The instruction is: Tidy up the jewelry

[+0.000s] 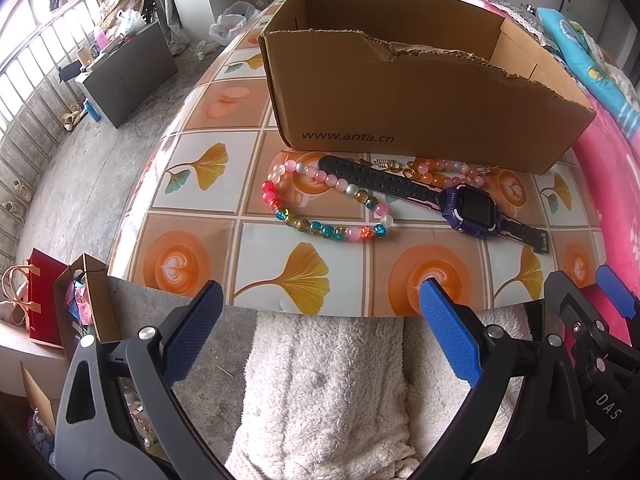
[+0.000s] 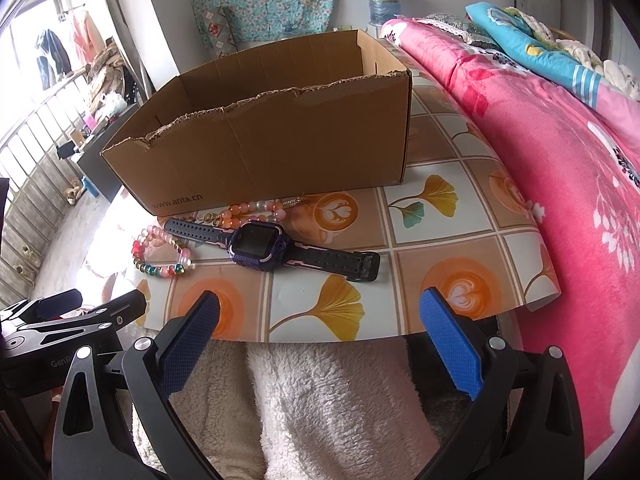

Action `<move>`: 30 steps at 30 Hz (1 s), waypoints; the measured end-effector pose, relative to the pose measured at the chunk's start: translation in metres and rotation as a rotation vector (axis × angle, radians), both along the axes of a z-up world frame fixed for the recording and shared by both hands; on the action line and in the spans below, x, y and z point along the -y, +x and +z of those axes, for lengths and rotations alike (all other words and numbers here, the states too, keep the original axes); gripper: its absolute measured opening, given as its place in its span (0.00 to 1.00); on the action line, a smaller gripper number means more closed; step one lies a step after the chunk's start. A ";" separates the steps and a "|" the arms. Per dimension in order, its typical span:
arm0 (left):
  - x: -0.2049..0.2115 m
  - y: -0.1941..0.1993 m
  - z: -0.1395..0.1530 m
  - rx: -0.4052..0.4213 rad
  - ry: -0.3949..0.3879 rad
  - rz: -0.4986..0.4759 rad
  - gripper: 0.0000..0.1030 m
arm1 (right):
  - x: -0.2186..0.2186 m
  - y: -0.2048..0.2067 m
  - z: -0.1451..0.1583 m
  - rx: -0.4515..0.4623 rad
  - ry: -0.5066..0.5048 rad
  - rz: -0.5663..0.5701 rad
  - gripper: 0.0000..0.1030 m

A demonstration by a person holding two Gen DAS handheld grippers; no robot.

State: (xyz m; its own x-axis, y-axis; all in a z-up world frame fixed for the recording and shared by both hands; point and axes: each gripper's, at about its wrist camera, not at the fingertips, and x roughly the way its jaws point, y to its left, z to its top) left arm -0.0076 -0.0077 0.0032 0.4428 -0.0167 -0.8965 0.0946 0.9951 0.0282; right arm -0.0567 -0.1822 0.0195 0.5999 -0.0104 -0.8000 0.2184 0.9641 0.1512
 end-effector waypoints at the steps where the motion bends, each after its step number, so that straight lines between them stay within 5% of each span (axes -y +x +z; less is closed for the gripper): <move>1: 0.000 0.000 0.000 0.000 0.000 0.000 0.92 | 0.000 0.000 0.000 0.000 0.001 0.000 0.95; 20: -0.023 0.006 -0.004 0.036 0.040 0.031 0.92 | 0.007 0.007 0.007 0.032 -0.003 -0.021 0.95; 28: -0.057 0.018 -0.004 0.088 0.040 -0.017 0.92 | -0.018 0.021 0.028 0.153 0.087 0.126 0.92; 30: -0.064 0.020 -0.002 0.121 -0.014 -0.062 0.92 | -0.030 0.029 0.028 0.153 0.121 0.180 0.87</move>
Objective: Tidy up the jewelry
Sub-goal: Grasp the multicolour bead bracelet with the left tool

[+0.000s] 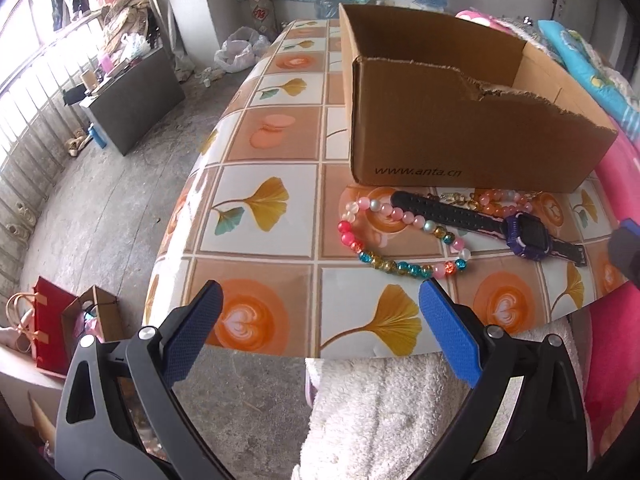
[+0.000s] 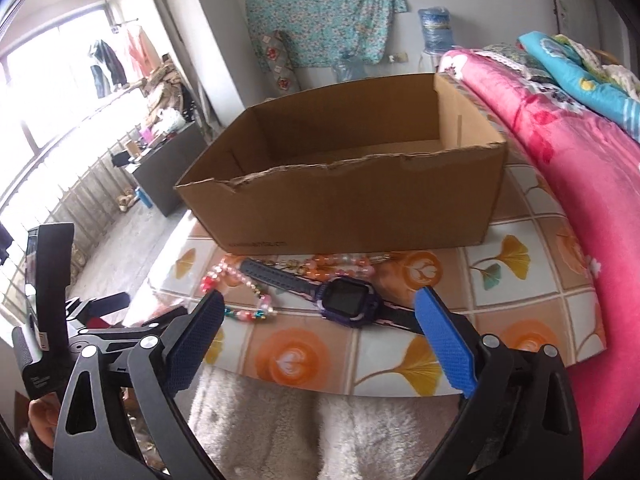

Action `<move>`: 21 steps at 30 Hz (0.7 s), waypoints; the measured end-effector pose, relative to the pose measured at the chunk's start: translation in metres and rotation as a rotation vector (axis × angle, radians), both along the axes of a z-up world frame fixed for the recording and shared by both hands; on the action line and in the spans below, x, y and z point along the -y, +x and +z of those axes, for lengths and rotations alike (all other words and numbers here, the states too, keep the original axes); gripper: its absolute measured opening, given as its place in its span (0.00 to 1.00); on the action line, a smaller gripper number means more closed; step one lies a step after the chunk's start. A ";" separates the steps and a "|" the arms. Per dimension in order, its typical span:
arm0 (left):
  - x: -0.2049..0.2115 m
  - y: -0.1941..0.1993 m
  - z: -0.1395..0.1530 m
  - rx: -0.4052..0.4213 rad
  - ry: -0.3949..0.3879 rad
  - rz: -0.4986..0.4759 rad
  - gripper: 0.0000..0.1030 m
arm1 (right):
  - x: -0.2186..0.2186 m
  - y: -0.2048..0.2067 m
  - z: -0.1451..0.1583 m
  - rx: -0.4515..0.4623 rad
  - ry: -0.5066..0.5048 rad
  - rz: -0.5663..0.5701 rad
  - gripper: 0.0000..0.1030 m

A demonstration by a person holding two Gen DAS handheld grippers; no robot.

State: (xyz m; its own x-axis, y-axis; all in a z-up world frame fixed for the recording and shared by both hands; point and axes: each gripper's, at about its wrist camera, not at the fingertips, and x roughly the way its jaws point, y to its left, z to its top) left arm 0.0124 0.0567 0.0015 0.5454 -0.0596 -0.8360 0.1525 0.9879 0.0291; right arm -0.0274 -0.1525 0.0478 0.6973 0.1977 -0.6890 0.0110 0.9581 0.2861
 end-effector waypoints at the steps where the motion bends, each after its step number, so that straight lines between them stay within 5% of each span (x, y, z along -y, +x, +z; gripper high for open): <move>1: -0.005 0.000 0.002 0.017 -0.052 -0.029 0.92 | -0.007 0.005 -0.001 -0.005 0.014 0.028 0.85; 5: -0.026 0.002 0.006 0.061 -0.261 -0.110 0.92 | -0.027 0.021 -0.009 -0.044 0.061 0.110 0.74; 16: -0.029 0.048 -0.019 -0.037 -0.273 -0.127 0.92 | -0.046 0.052 -0.037 -0.181 0.163 0.170 0.55; 17: -0.030 0.052 -0.021 -0.045 -0.287 -0.131 0.88 | -0.047 0.055 -0.040 -0.196 0.161 0.167 0.52; 21: -0.024 0.066 -0.034 -0.093 -0.250 -0.160 0.47 | -0.050 0.066 -0.054 -0.253 0.143 0.165 0.45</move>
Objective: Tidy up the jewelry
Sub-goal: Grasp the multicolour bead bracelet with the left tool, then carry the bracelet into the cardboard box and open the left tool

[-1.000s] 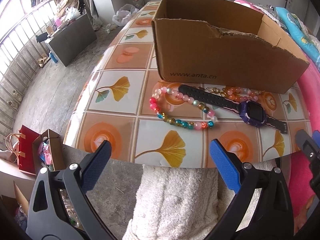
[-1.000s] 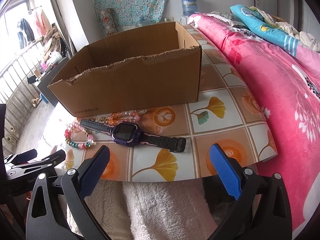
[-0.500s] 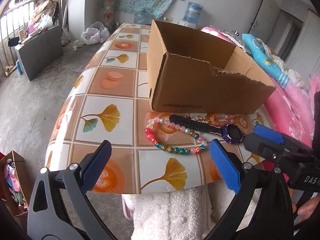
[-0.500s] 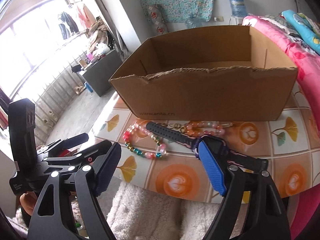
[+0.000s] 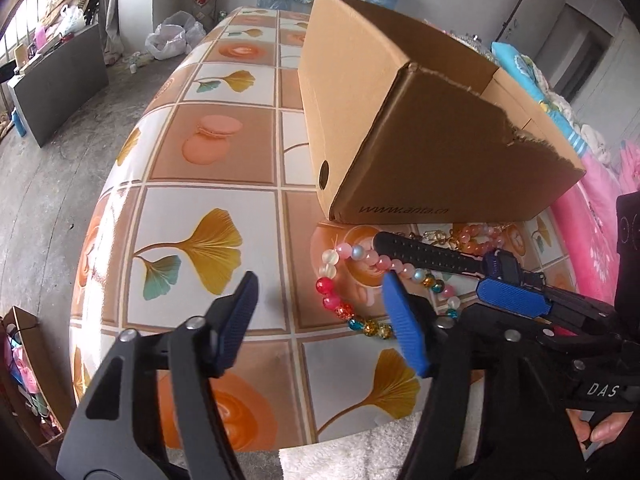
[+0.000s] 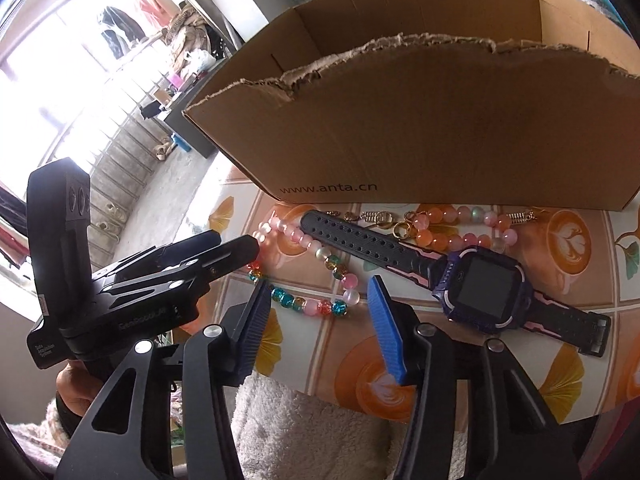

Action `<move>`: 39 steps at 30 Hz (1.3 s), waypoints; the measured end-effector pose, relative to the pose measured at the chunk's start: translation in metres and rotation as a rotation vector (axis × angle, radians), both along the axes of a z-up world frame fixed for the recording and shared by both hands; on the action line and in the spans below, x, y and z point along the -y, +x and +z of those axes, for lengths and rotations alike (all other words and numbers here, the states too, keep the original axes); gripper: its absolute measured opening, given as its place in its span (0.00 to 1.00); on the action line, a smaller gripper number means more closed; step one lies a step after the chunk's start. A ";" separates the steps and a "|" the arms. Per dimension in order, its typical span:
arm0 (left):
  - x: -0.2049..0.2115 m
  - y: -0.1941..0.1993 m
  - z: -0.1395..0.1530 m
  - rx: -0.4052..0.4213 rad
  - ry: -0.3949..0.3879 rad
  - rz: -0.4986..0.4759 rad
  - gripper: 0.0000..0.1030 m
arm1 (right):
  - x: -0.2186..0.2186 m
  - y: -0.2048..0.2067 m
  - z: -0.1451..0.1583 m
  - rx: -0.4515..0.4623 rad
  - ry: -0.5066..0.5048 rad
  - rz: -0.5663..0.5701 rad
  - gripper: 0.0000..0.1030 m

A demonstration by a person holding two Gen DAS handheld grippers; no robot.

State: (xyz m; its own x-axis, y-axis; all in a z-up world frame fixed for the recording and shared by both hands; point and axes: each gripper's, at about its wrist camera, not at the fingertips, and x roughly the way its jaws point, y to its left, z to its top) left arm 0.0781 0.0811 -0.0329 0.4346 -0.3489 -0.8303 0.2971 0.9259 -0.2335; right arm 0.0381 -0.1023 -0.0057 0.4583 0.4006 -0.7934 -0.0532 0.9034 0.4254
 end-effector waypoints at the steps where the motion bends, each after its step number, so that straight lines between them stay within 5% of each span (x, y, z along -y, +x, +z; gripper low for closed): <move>1: 0.002 0.002 -0.002 -0.001 0.012 -0.009 0.43 | -0.001 0.002 -0.002 -0.010 -0.010 0.003 0.42; 9: 0.031 0.005 -0.004 0.053 0.157 -0.091 0.24 | -0.012 0.013 -0.009 -0.024 -0.144 0.059 0.29; 12: 0.042 0.003 -0.004 0.085 0.236 -0.095 0.09 | -0.014 0.016 -0.010 -0.015 -0.186 0.082 0.15; 14: 0.044 0.002 -0.003 0.081 0.239 -0.093 0.08 | -0.011 0.020 -0.012 -0.023 -0.172 0.089 0.10; 21: 0.035 -0.015 0.027 0.083 0.156 -0.083 0.08 | 0.010 0.013 0.007 -0.012 -0.068 0.116 0.10; 29: 0.021 -0.023 0.114 0.168 -0.040 -0.101 0.08 | 0.029 0.011 0.080 0.121 0.006 0.174 0.10; 34: 0.036 0.016 0.164 0.250 -0.105 -0.133 0.08 | 0.053 0.052 0.126 0.203 0.067 0.185 0.10; 39: 0.077 0.082 0.168 0.247 -0.036 -0.153 0.08 | 0.081 0.130 0.123 0.103 0.116 0.181 0.10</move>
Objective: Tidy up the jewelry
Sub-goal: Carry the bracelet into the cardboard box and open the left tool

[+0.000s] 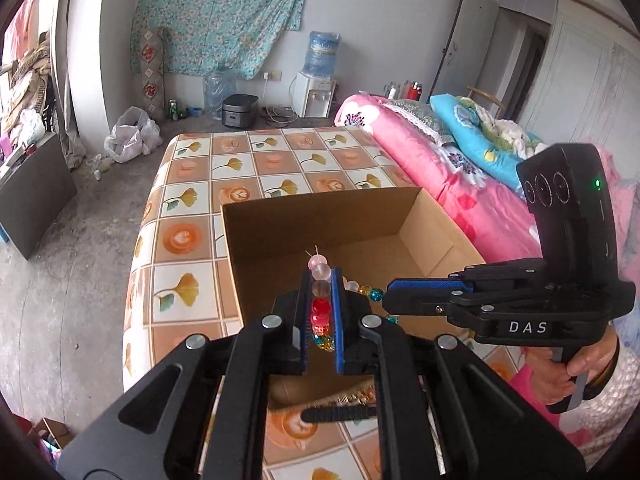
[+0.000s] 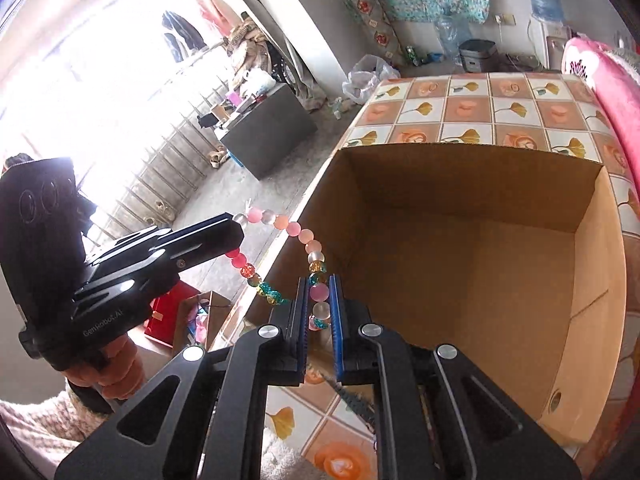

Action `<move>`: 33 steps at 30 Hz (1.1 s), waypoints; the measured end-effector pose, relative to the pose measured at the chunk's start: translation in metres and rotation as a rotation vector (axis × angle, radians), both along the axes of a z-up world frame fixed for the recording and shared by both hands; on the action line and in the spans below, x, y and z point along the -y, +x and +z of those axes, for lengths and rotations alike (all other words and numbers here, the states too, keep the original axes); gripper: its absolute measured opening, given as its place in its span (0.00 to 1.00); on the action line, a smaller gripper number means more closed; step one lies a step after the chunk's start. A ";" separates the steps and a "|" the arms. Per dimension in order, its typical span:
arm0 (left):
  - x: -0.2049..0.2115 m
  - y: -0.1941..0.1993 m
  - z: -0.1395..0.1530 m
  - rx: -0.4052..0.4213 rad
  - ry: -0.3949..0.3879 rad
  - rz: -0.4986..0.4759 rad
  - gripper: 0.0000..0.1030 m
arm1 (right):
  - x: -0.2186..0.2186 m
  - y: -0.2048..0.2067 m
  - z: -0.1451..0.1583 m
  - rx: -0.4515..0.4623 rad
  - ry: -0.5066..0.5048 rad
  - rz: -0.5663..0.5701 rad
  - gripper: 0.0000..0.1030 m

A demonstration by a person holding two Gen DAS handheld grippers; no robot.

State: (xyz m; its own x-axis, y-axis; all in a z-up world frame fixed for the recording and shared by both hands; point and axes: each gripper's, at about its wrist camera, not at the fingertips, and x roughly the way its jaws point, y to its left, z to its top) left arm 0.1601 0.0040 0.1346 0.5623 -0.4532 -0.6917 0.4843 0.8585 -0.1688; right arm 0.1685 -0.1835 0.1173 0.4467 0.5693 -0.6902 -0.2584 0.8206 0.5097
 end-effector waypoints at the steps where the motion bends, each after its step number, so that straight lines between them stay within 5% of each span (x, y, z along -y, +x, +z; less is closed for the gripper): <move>1: 0.010 0.014 -0.004 -0.020 0.021 0.003 0.08 | -0.001 0.020 -0.010 -0.035 0.010 -0.002 0.10; 8: 0.043 0.101 -0.069 -0.214 0.168 0.036 0.08 | 0.002 0.127 -0.096 -0.313 0.020 -0.040 0.10; 12: 0.052 0.113 -0.086 -0.205 0.285 0.057 0.10 | -0.001 0.156 -0.123 -0.370 -0.016 -0.057 0.10; 13: 0.048 0.116 -0.087 -0.210 0.278 0.053 0.12 | -0.001 0.162 -0.128 -0.374 -0.018 -0.054 0.10; 15: 0.045 0.114 -0.082 -0.188 0.292 0.078 0.32 | 0.001 0.163 -0.126 -0.374 -0.011 -0.074 0.11; 23: 0.022 0.061 -0.031 -0.012 0.217 0.103 0.54 | 0.012 0.117 -0.063 -0.206 -0.001 -0.071 0.11; 27: -0.008 0.006 -0.001 0.096 0.122 0.120 0.72 | 0.033 0.052 -0.013 -0.030 0.003 -0.074 0.12; 29: -0.025 -0.020 0.004 0.122 0.083 0.131 0.76 | 0.045 0.009 0.005 0.054 -0.001 -0.075 0.25; 33: -0.055 -0.063 -0.011 0.081 0.031 0.186 0.82 | 0.056 -0.060 0.018 0.140 -0.014 -0.061 0.31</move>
